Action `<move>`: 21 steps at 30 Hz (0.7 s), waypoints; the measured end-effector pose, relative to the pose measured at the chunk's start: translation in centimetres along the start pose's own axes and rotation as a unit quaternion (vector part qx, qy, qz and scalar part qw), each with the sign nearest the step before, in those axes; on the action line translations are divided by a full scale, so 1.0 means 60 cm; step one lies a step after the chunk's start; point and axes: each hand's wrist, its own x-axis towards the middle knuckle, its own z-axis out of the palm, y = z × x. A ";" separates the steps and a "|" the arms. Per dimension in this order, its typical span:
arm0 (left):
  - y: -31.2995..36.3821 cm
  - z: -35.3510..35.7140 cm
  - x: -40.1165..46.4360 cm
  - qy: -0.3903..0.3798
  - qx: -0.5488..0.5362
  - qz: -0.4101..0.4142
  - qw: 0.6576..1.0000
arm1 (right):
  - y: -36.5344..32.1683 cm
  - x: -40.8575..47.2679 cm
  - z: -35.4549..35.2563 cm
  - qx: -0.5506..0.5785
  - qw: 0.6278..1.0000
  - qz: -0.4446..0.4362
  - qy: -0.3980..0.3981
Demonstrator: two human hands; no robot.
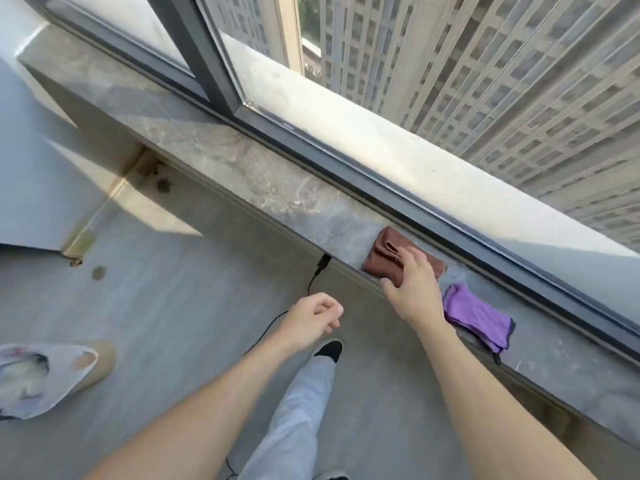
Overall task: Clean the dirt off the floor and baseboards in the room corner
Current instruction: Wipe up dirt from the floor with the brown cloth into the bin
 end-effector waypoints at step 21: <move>-0.113 -0.056 -0.052 0.092 -0.154 -0.040 0.983 | 0.008 0.048 0.106 -0.074 0.997 -0.022 0.027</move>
